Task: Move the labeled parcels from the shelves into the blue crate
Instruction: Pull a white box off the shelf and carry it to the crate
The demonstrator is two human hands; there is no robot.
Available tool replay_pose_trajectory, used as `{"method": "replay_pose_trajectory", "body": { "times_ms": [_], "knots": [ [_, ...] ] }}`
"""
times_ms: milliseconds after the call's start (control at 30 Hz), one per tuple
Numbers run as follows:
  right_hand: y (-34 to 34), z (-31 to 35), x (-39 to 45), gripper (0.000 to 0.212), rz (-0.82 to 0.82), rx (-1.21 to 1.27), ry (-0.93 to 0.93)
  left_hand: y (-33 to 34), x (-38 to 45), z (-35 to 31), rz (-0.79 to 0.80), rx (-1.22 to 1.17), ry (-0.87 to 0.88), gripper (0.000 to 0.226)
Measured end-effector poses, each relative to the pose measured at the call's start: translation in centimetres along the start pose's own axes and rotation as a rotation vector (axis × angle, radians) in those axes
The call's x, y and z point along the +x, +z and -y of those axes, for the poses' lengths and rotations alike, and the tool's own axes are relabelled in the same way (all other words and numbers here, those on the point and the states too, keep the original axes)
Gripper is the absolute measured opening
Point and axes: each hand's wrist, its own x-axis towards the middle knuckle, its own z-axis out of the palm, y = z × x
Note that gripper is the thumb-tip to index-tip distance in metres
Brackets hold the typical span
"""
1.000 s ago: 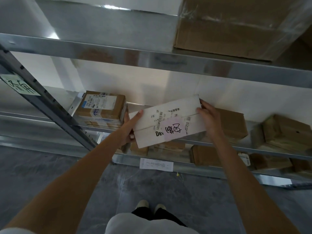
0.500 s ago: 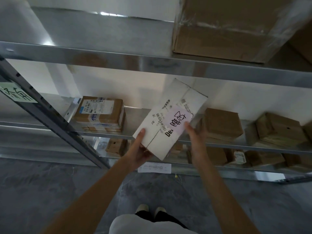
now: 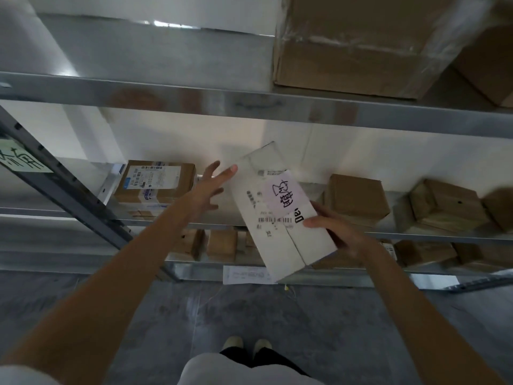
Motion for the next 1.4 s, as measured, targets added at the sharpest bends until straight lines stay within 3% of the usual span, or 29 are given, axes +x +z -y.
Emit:
{"method": "replay_pose_trajectory", "body": {
  "times_ms": [200, 300, 367, 500, 633, 800, 900, 1033, 1200, 1300, 1400],
  "knots": [
    [-0.5, 1.3, 0.1, 0.080, 0.107, -0.052, 0.030, -1.7, 0.6, -1.0, 0.084, 0.268, 0.050, 0.066],
    [-1.1, 1.5, -0.1, 0.084, 0.142, -0.111, 0.053, -2.4, 0.6, -0.4, 0.158, 0.319, -0.021, 0.064],
    [-1.3, 1.9, -0.2, 0.078, 0.122, -0.148, 0.040, -2.3, 0.6, 0.2, 0.121, 0.275, -0.034, 0.065],
    [-2.4, 2.3, 0.0, 0.076, -0.062, -0.161, -0.025, -2.0, 0.2, 2.1, -0.043, 0.040, 0.016, 0.062],
    [-1.5, 1.5, 0.8, 0.078, -0.232, 0.201, -0.083, -1.6, -0.6, 4.3, -0.164, -0.176, 0.000, 0.048],
    [2.3, 0.7, 2.1, 0.058, -0.319, 0.432, -0.214, -0.8, -1.4, 6.0, -0.079, -0.315, -0.058, 0.038],
    [3.3, 0.9, 2.3, 0.054, -0.350, 0.473, -0.238, -0.6, -1.1, 6.0, -0.143, -0.309, -0.024, 0.041],
    [4.0, 0.7, 2.5, 0.057, -0.334, 0.501, -0.243, 0.6, -1.1, 5.8, -0.372, -0.295, 0.109, 0.049],
    [3.6, 0.8, 2.0, 0.062, -0.356, 0.459, -0.220, 1.4, -1.5, 4.9, -0.350, -0.245, 0.215, 0.032],
    [3.4, 0.5, 0.9, 0.054, -0.474, 0.357, -0.209, 2.5, -1.0, 4.4, -0.331, -0.233, 0.264, 0.015],
    [3.0, -0.3, -0.8, 0.045, -0.600, 0.345, -0.266, 4.6, -0.6, 4.5, -0.307, -0.187, 0.336, 0.019]
  ]
}}
